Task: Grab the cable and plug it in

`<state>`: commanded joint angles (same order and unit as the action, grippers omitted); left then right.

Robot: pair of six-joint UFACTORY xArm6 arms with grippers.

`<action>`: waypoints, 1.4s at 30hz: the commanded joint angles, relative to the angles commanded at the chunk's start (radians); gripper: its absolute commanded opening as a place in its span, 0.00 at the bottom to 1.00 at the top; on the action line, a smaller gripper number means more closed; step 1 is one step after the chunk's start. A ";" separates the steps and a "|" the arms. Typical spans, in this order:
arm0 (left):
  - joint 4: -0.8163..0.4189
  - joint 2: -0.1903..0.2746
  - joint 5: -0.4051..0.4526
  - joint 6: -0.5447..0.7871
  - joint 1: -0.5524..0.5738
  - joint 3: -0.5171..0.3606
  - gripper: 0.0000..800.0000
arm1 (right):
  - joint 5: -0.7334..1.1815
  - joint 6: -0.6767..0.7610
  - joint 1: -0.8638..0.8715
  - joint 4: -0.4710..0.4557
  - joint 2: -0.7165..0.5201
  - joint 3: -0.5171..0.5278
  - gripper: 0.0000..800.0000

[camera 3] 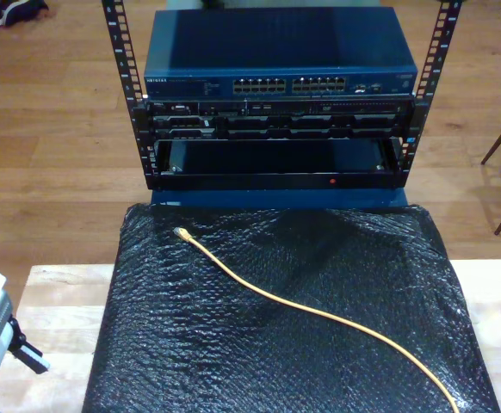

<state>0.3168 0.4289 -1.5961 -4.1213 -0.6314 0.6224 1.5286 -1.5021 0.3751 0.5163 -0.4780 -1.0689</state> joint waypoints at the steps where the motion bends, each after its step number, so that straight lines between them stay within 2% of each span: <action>1: 0.000 0.000 0.000 0.000 0.000 0.000 1.00 | -0.015 0.012 -0.028 -0.002 0.006 0.000 0.98; 12: 0.002 -0.012 0.002 -0.003 0.002 0.003 1.00 | -0.187 0.150 -0.273 -0.008 0.066 0.000 0.97; 20: 0.002 -0.012 0.002 -0.003 0.000 0.003 1.00 | -0.230 0.187 -0.347 -0.026 0.110 0.002 0.96; 23: 0.002 -0.020 0.002 -0.005 0.002 0.003 1.00 | -0.250 0.218 -0.413 -0.071 0.143 0.003 0.96; 31: 0.002 -0.026 0.002 -0.008 0.000 0.003 1.00 | -0.316 0.399 -0.632 -0.318 0.245 0.008 0.96; 42: 0.002 -0.031 0.002 -0.021 0.002 0.002 1.00 | -0.437 0.563 -0.821 -0.333 0.399 -0.020 0.96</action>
<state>0.3184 0.3982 -1.5946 -4.1428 -0.6299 0.6239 1.0913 -0.9390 -0.4457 0.1834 -0.0790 -1.0888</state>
